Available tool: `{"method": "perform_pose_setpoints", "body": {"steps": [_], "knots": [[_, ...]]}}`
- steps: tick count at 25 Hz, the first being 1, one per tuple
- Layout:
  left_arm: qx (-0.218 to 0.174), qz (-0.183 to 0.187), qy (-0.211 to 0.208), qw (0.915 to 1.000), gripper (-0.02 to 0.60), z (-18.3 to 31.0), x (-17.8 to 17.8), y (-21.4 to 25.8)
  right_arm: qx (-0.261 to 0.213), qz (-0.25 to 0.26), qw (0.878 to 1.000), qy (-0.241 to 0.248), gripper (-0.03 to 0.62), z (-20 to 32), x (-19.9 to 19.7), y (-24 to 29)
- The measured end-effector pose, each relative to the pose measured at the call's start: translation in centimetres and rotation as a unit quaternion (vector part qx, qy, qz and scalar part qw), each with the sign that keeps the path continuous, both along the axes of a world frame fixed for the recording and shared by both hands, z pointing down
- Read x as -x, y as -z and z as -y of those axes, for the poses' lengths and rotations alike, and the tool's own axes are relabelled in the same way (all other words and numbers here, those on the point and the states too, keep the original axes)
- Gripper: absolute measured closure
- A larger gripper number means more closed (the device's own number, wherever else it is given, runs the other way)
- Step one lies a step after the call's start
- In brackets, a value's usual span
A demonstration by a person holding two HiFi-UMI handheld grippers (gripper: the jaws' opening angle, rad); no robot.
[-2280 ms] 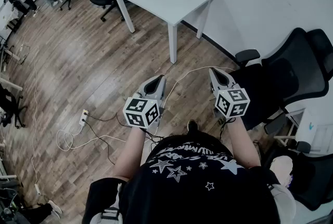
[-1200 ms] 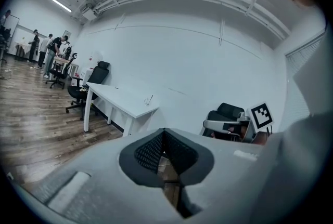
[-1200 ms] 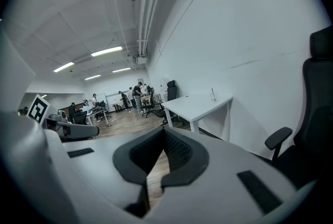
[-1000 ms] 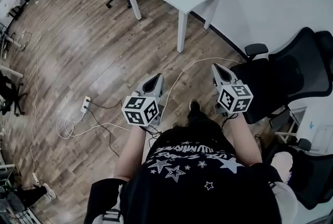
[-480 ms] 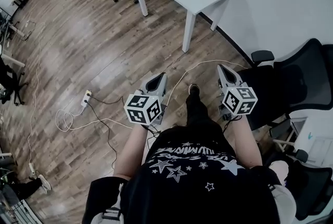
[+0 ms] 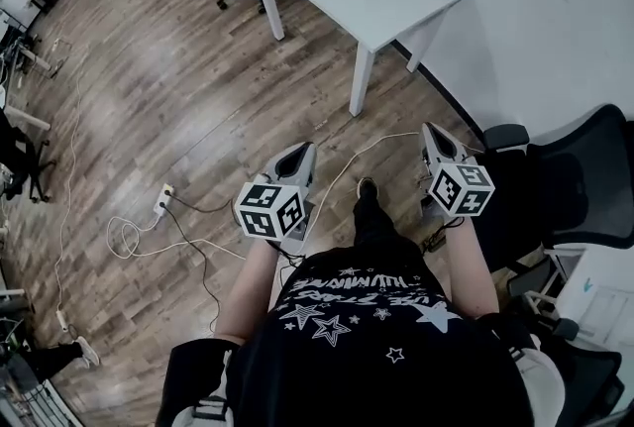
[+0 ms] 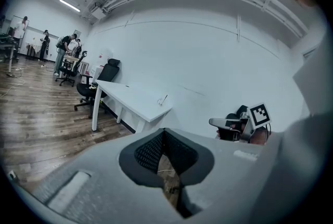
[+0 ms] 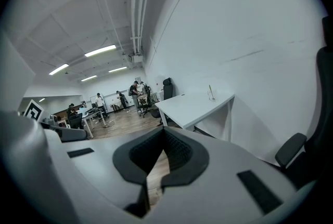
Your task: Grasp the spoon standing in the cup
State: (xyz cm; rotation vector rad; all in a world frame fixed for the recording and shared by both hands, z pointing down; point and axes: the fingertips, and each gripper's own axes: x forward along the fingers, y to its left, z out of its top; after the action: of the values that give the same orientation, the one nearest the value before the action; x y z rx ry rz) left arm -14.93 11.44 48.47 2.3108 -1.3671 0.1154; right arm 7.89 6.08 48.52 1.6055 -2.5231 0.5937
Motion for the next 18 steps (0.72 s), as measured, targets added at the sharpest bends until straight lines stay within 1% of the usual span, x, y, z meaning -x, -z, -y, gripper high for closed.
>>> {"method": "perform_pose_setpoints", "body": {"steps": [3, 7, 10, 14, 18], "knots": [[-0.001, 0.005, 0.002, 1.0, 0.575, 3.2, -1.1, 0.6, 0.003, 0.009, 1.0, -0.001, 0.585, 4.1, -1.3, 0.3], [-0.009, 0.021, 0.003, 0.9997, 0.576, 7.3, -2.0, 1.8, -0.004, 0.014, 1.0, 0.009, 0.585, 8.9, -2.1, 1.3], [-0.009, 0.022, 0.01, 0.9997, 0.575, 10.5, -2.7, 2.1, -0.002, 0.021, 1.0, 0.008, 0.585, 12.2, -3.1, 1.1], [-0.007, 0.029, 0.009, 0.9995, 0.575, 14.7, -4.6, 2.4, 0.007, 0.029, 1.0, 0.005, 0.585, 16.5, -5.2, 0.6], [-0.012, 0.03, 0.022, 0.9992, 0.575, 18.8, -6.1, 3.0, 0.012, 0.029, 0.999, 0.009, 0.585, 20.5, -7.2, 0.2]]}}
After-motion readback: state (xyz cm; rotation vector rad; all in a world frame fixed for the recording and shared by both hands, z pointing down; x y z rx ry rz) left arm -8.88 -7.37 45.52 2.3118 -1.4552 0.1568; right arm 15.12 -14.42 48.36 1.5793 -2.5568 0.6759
